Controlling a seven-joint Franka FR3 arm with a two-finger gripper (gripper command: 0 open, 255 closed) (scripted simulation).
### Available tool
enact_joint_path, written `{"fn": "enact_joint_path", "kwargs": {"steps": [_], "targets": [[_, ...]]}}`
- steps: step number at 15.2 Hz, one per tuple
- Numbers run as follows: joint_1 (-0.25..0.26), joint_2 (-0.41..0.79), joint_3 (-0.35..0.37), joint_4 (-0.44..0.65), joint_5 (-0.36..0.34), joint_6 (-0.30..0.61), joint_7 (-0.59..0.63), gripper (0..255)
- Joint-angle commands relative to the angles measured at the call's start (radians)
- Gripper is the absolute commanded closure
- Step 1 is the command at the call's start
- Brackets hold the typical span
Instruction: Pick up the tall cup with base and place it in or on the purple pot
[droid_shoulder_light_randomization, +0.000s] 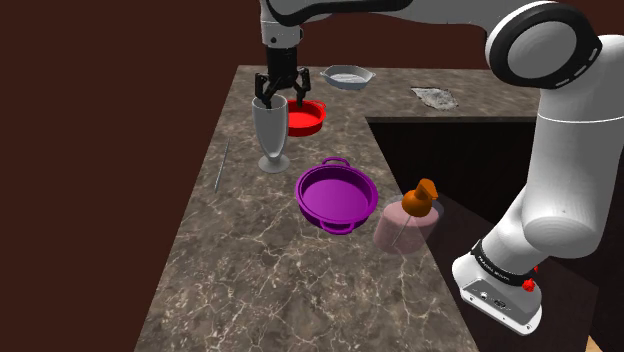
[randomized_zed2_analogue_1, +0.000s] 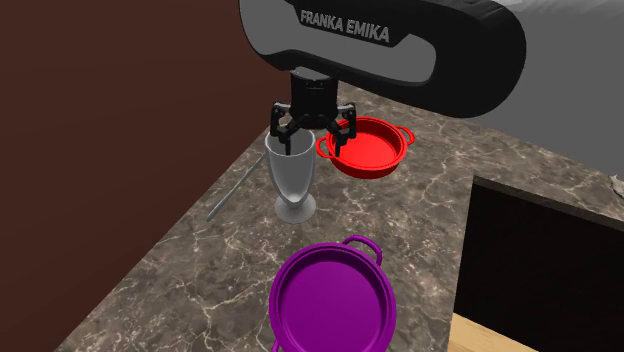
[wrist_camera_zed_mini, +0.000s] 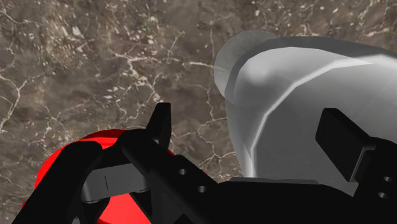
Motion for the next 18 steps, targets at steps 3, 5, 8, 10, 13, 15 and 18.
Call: {"fn": "enact_joint_path", "kwargs": {"steps": [3, 5, 8, 10, 13, 15, 18], "targets": [[0.000, 0.000, 0.000, 0.000, 0.000, 0.000, 0.000, 0], [0.000, 0.000, 0.000, 0.000, 0.000, 0.000, 0.000, 255], [0.000, 0.000, 0.000, 0.000, 0.000, 0.000, 0.000, 255], [0.000, 0.000, 0.000, 0.000, 0.000, 0.000, 0.000, 255], [0.000, 0.000, 0.000, 0.000, 0.000, 0.000, 0.000, 255], [0.002, 0.004, 0.000, 0.033, -0.001, -0.029, 0.001, 255], [0.005, 0.013, 0.001, 0.086, -0.002, -0.074, 0.004, 255]]}}
